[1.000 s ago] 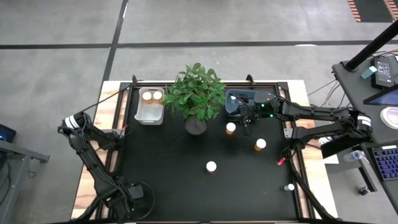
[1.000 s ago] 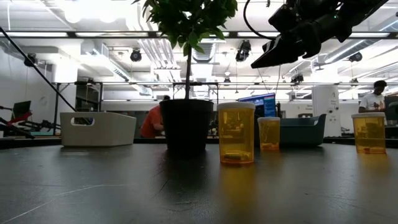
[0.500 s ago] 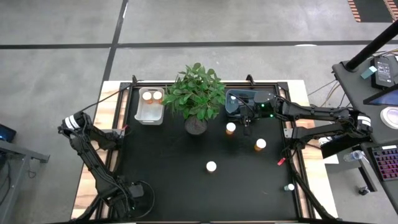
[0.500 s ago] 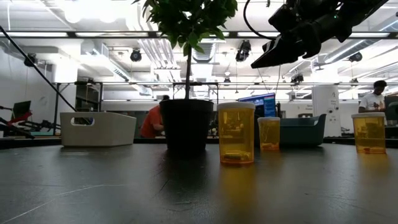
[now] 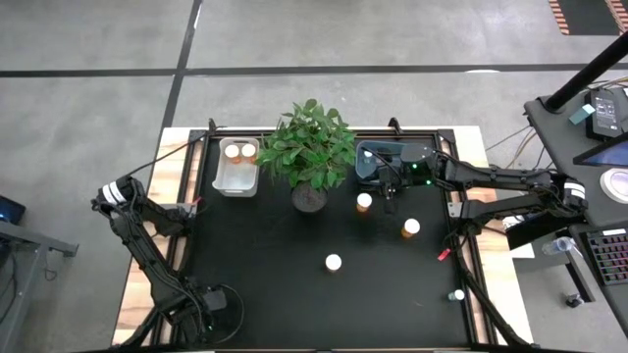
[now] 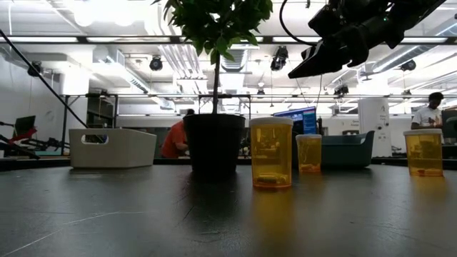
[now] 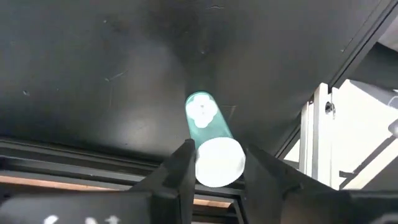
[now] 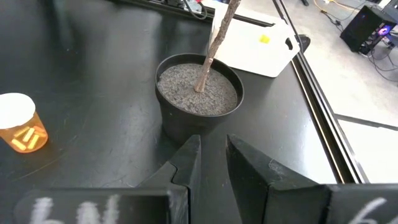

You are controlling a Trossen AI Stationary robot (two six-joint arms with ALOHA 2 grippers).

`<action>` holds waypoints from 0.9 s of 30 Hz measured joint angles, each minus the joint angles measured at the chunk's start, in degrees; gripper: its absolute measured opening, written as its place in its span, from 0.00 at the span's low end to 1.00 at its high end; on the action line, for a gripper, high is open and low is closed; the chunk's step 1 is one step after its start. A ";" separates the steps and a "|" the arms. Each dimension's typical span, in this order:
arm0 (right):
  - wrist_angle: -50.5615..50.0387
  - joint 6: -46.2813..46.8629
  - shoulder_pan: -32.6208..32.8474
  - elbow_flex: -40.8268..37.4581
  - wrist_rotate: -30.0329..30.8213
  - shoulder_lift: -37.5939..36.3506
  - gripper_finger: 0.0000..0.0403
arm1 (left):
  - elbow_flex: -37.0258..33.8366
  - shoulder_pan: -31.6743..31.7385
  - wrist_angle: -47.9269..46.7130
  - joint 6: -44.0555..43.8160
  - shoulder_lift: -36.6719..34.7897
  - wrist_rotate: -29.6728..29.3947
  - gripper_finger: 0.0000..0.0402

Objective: Pick and place medicine bottles into bin by pill shape (circle, oval)
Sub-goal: Put the small blue pill bottle into the blue bin

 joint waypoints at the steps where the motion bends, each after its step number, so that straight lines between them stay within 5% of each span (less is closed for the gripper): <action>1: 0.01 0.00 -0.01 0.00 0.00 0.00 0.17 | 0.13 0.03 -0.19 -0.13 0.00 0.01 0.23; 11: 0.01 0.07 -0.01 0.00 0.00 0.00 0.17 | 4.62 10.52 -0.56 5.38 0.00 -0.52 0.24; 27: -1.06 5.44 5.58 0.00 -1.56 0.00 0.17 | 12.59 41.70 -0.42 59.32 -3.05 -10.65 0.24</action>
